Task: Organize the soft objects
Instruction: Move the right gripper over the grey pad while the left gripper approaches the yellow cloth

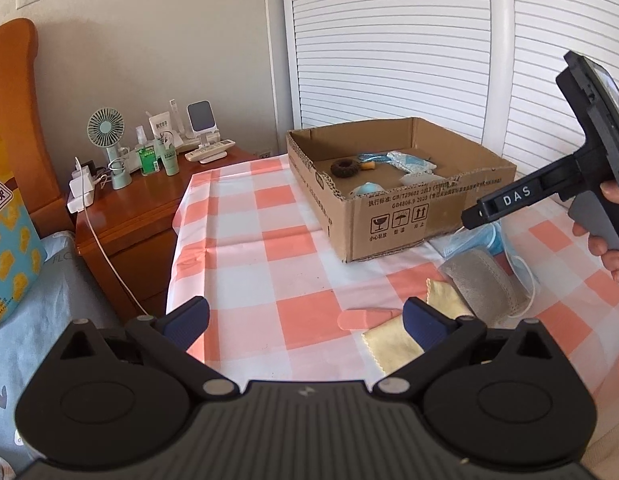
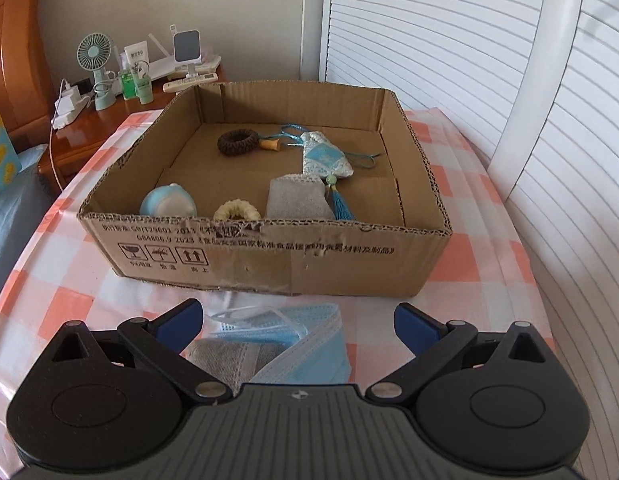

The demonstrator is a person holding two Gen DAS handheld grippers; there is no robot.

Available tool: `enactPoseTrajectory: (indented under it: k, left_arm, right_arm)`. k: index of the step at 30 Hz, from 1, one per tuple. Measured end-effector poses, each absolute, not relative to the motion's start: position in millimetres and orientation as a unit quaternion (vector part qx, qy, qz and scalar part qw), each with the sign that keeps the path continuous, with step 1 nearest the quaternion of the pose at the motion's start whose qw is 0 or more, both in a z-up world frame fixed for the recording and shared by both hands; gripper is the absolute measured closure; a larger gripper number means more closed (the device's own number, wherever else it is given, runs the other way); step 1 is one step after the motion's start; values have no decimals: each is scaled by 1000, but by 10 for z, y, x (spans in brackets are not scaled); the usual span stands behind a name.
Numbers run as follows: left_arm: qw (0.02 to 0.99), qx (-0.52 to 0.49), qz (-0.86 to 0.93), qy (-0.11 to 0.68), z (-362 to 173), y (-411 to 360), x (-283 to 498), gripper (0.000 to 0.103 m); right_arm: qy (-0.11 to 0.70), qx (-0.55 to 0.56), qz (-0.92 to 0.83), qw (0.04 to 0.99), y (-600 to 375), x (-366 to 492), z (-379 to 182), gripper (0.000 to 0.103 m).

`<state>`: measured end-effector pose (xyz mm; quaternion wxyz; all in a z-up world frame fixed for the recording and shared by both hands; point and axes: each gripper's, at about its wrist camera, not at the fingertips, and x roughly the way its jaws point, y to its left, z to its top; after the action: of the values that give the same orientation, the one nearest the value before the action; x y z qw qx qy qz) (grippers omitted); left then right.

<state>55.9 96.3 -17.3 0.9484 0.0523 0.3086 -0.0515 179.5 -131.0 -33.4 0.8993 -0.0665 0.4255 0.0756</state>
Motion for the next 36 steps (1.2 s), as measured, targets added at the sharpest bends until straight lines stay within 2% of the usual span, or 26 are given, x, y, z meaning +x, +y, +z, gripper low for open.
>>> enactPoseTrajectory:
  k: [18,29,36]
  left_arm:
    - [943,63,-66,320,-213,829,564,1]
    - [938,79,-74,330,-246,692,621,1]
    - [927,79,-86,355,-343,596,679,1]
  right_arm:
    - [462,-58,-8,885,-1851,1639,-749,0]
    - [442,-28,-42,896,-2246,1526,-781,0]
    - [426,-62,15,903,-2045,1351,-788,0]
